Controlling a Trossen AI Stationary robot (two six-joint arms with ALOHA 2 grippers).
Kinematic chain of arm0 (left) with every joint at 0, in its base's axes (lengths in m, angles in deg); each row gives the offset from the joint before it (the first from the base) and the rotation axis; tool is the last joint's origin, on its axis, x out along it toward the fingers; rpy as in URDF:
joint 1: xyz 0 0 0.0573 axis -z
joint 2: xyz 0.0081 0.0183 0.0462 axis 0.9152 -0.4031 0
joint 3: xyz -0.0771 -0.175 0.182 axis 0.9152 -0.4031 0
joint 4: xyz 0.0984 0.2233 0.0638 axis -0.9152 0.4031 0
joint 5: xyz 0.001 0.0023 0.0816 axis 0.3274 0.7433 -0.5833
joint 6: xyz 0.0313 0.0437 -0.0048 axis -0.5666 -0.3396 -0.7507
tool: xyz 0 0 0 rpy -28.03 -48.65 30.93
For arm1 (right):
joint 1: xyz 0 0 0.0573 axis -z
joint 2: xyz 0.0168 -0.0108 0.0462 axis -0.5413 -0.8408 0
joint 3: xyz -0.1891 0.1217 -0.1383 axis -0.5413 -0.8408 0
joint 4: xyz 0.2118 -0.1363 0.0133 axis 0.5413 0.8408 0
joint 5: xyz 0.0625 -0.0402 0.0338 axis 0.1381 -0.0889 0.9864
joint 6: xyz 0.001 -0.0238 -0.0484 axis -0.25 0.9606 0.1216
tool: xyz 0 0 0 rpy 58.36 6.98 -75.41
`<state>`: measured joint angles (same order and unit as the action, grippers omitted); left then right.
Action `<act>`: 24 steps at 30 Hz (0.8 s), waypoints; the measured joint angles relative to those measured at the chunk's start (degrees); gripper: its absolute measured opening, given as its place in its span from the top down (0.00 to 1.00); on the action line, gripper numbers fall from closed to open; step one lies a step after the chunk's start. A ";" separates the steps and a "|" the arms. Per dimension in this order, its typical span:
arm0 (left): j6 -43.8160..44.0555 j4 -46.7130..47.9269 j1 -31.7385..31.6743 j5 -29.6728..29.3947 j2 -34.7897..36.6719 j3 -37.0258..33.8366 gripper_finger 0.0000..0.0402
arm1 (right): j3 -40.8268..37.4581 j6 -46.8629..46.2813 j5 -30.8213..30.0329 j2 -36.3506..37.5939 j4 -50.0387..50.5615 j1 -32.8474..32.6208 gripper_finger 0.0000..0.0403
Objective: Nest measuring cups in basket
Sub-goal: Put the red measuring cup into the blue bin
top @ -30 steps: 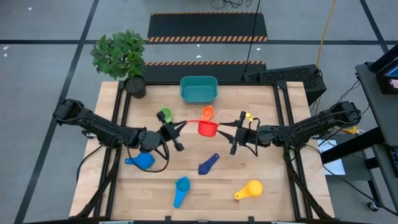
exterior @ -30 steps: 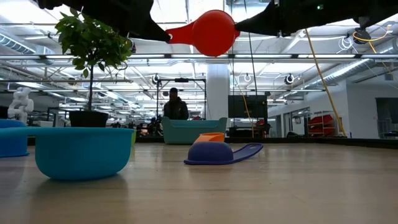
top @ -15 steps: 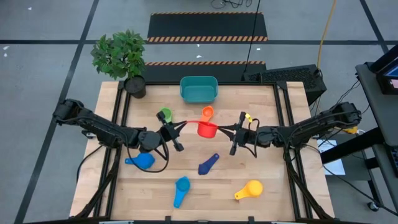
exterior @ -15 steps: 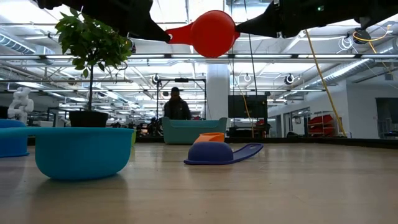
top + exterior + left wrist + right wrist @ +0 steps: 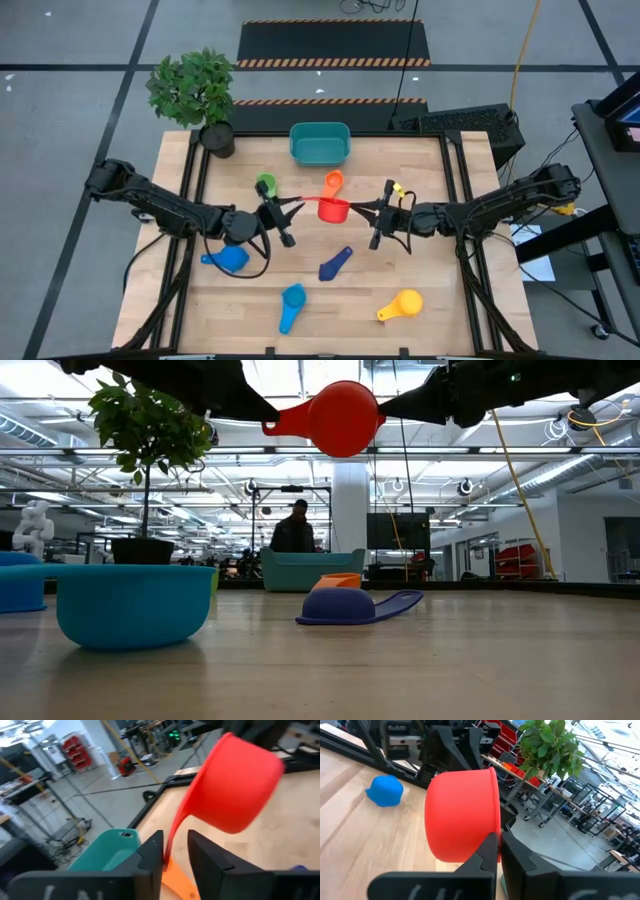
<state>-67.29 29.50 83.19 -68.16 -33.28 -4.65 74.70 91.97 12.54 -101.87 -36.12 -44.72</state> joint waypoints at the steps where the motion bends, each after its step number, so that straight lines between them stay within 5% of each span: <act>1: -0.07 0.27 0.15 1.03 0.10 0.00 0.74 | 0.00 0.31 0.00 0.00 0.03 0.00 1.00; 24: -3.19 3.94 2.90 -1.32 2.68 0.02 0.68 | -0.02 0.34 4.35 1.29 -1.58 -0.15 1.00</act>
<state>-70.48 33.44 86.09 -69.48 -30.60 -4.63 74.68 92.31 16.88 -100.58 -37.70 -44.87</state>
